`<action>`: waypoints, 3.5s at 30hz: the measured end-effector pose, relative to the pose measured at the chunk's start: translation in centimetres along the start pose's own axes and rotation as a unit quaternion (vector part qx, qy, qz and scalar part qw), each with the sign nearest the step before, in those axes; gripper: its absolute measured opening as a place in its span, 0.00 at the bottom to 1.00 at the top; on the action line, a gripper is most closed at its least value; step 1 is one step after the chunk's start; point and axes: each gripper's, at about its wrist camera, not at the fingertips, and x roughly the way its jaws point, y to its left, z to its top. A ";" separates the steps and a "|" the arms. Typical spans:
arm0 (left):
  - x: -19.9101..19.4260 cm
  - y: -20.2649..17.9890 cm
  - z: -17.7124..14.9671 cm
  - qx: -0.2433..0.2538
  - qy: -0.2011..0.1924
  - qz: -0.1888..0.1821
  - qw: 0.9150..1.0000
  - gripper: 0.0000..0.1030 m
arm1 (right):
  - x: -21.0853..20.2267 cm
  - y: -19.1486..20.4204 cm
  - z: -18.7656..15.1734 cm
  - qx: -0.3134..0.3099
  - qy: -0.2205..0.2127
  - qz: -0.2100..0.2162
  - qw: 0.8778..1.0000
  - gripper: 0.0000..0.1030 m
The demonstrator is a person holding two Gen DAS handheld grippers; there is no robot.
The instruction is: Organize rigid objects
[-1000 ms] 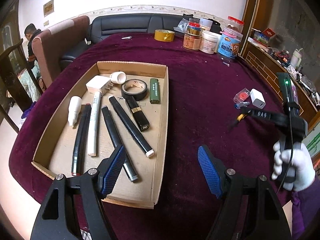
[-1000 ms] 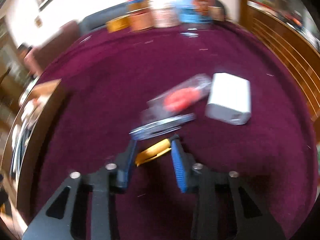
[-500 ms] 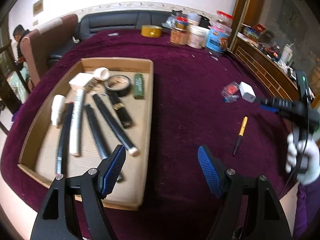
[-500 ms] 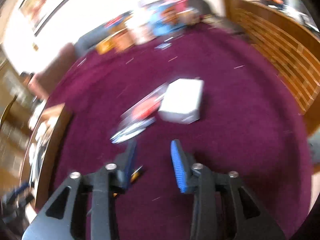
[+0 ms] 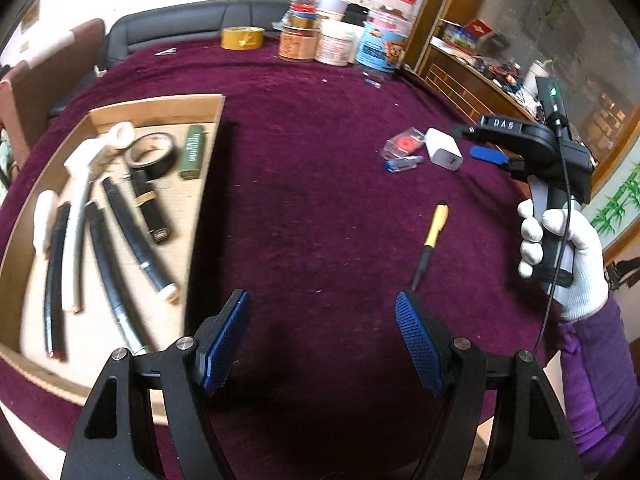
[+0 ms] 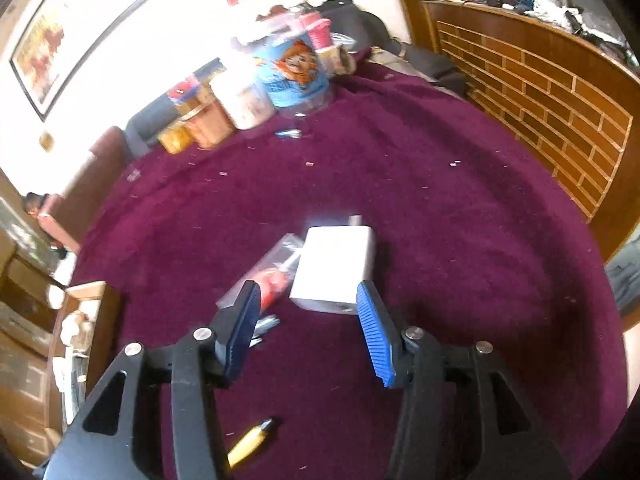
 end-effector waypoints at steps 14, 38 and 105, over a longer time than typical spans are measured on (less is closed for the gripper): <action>9.3 -11.3 2.9 0.197 0.029 0.001 0.980 0.25 | -0.9 -2.5 -1.7 0.025 0.021 0.016 0.999 0.51; 1.6 0.9 2.1 0.000 -0.012 -0.105 0.994 0.06 | 7.4 8.2 -2.4 -0.038 0.073 -0.055 0.995 0.52; -4.3 4.3 -1.3 0.002 -0.092 -0.019 0.996 0.06 | -3.4 13.3 -8.8 -0.125 0.033 0.024 0.991 0.13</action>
